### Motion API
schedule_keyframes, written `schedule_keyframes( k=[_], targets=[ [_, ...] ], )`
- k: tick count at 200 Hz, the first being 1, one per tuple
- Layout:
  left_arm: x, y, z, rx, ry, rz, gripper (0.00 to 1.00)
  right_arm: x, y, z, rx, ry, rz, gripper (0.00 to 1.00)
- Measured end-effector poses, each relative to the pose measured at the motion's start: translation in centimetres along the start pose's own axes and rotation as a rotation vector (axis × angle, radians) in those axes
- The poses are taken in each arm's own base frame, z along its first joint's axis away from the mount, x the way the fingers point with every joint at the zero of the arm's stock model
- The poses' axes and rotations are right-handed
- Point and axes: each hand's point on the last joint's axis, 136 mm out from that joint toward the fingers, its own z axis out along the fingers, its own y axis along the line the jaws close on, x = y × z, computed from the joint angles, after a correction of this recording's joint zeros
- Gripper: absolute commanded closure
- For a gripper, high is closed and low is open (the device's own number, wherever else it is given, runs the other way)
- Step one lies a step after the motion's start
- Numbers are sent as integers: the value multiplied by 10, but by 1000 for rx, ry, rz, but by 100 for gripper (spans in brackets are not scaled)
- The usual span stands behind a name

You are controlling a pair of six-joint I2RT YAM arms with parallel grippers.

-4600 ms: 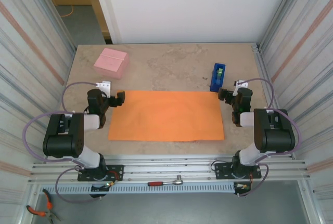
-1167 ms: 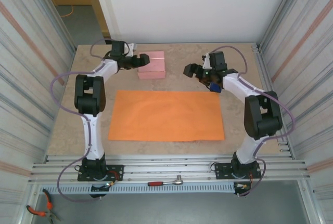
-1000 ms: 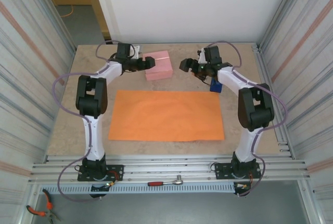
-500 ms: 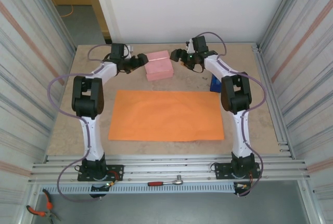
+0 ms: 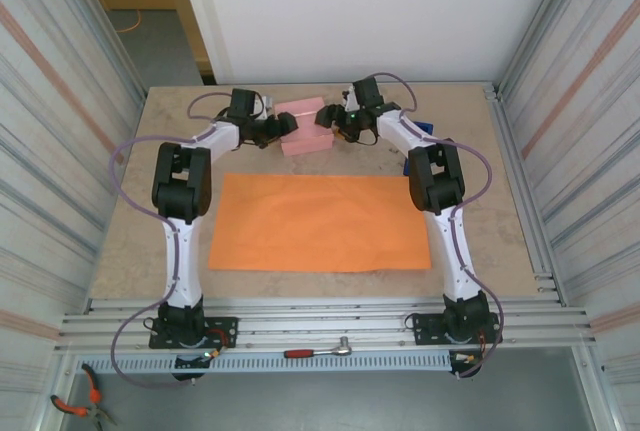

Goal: Wrap the gift box in paper

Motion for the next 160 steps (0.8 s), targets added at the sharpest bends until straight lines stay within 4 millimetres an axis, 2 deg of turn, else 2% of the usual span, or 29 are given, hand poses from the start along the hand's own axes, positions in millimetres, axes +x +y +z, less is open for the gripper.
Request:
schedule_keyframes(
  k=[16, 39, 58, 83, 116, 160],
  targets=[
    [-3, -2, -1, 7, -6, -5, 40, 2, 0, 1, -5, 8, 2, 43],
    [-7, -1, -3, 17, -17, -4, 43, -1, 1, -1, -17, 5, 12, 56],
    [-8, -1, -4, 23, -19, -3, 43, -1, 3, -6, -19, -1, 16, 60],
    [-1, -7, -6, 31, -6, 0, 43, 13, 1, -15, -12, 8, 30, 62],
    [22, -26, -19, 30, 20, 21, 43, 42, 4, -43, 10, 14, 54, 62],
    [49, -73, -63, 40, -14, 91, 42, 70, 32, -99, -2, -55, 12, 62]
  ],
)
